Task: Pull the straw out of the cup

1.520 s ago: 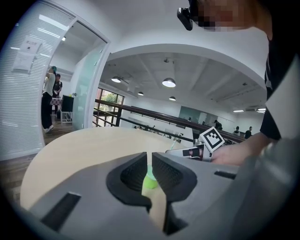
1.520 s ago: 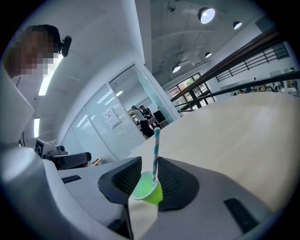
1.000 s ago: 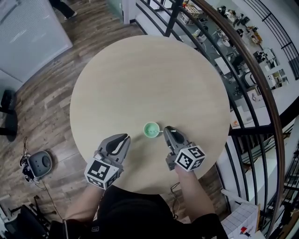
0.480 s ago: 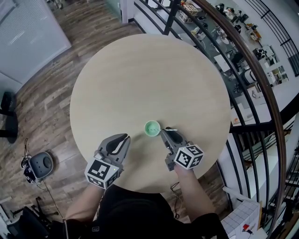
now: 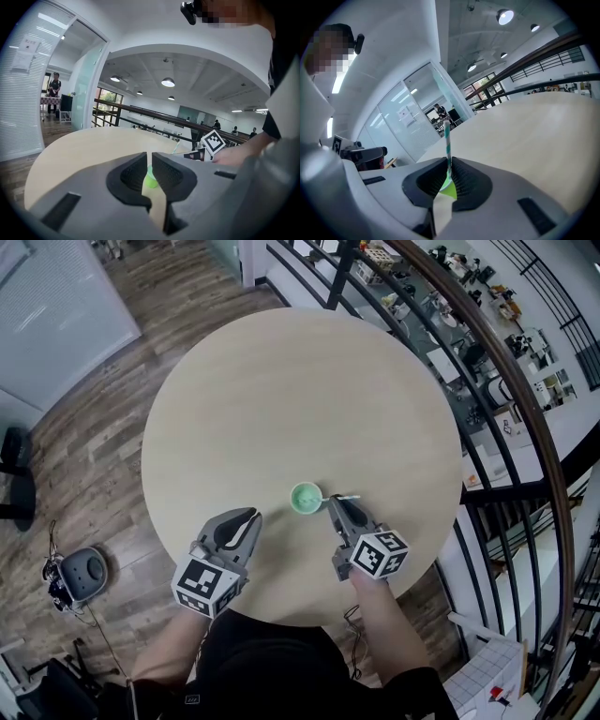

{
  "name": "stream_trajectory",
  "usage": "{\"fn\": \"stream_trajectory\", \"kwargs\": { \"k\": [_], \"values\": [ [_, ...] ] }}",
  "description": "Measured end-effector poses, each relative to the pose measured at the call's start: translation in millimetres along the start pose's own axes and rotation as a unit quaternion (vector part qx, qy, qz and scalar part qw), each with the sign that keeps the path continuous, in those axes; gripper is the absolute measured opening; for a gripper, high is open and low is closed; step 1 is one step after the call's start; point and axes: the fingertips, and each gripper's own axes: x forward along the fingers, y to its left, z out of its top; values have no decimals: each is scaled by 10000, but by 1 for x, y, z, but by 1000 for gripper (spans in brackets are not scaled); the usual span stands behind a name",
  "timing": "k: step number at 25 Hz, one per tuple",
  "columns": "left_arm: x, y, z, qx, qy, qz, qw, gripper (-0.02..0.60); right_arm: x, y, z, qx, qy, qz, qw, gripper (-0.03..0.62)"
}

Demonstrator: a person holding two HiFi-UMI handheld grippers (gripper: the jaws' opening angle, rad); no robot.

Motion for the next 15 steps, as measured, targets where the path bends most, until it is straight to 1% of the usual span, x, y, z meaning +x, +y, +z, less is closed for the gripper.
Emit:
{"fn": "stream_trajectory", "kwargs": {
  "k": [7,15],
  "values": [
    [-7,5,12,55,-116,-84,9999,37,-10,16,20,-130,-216,-102,9996,40],
    [-26,-3,30,155,-342,-291,9989,37,-45,55,58,-418,-623,-204,9970,40]
  ]
}}
